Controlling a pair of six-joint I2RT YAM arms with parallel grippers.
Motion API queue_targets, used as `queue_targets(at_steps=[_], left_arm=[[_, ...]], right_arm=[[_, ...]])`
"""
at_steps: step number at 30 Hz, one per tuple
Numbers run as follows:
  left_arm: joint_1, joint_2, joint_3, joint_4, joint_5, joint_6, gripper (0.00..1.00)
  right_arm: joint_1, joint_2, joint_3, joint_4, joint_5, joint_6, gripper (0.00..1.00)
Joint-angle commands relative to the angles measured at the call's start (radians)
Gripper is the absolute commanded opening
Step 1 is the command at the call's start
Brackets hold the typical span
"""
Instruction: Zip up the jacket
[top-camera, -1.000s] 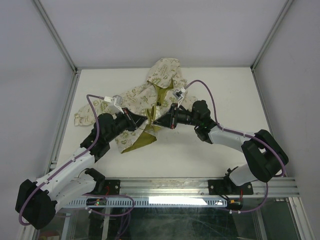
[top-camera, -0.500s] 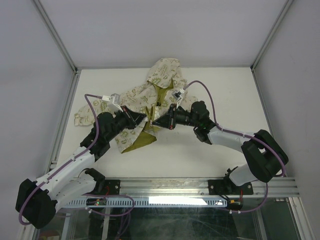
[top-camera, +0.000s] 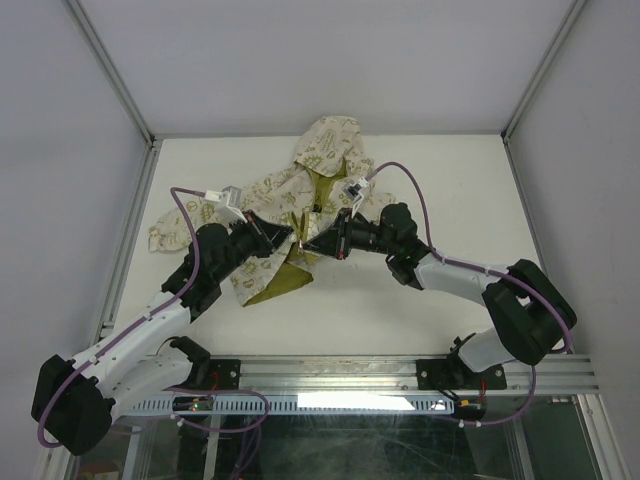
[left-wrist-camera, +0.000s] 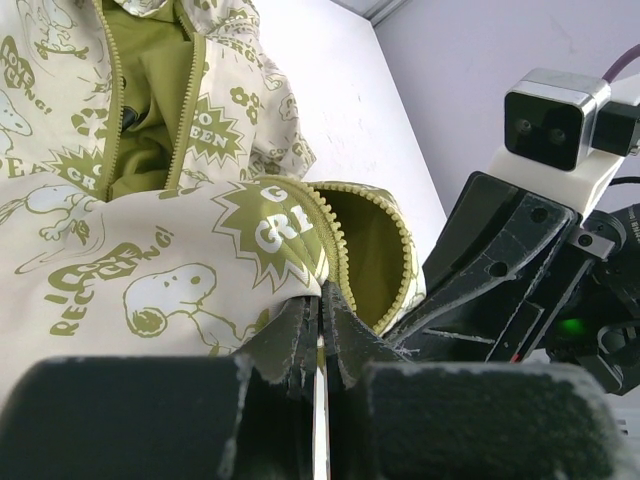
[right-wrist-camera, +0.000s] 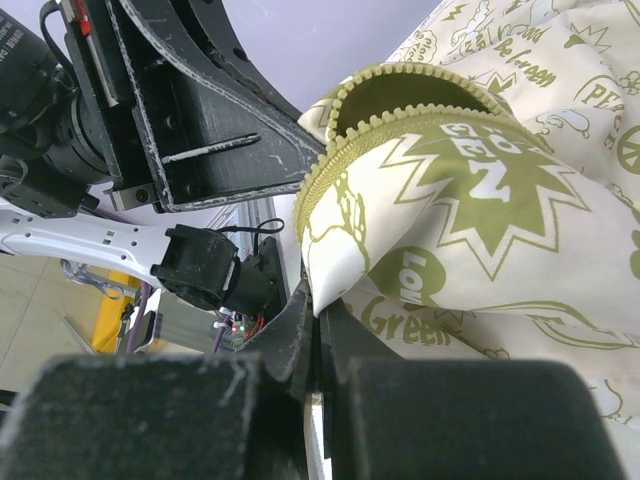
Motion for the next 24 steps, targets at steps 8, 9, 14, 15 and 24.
queue_targets(at_steps=[8, 9, 14, 15, 24], left_arm=[[-0.024, -0.008, 0.047, 0.036, -0.02, 0.019, 0.0], [-0.026, -0.008, 0.047, 0.031, -0.025, 0.019, 0.0], [-0.033, -0.006, 0.049, 0.021, -0.049, 0.021, 0.0], [-0.033, -0.003, 0.053, 0.018, -0.057, 0.021, 0.0], [-0.052, 0.027, 0.094, -0.021, -0.106, 0.03, 0.0]], right_arm=[[0.007, -0.046, 0.04, 0.014, 0.064, -0.02, 0.0], [0.007, -0.049, 0.042, 0.013, 0.065, -0.022, 0.0], [0.007, -0.061, 0.038, 0.007, 0.058, -0.025, 0.0], [0.007, -0.062, 0.035, 0.005, 0.055, -0.026, 0.0], [0.019, -0.102, 0.024, -0.065, 0.067, -0.043, 0.0]])
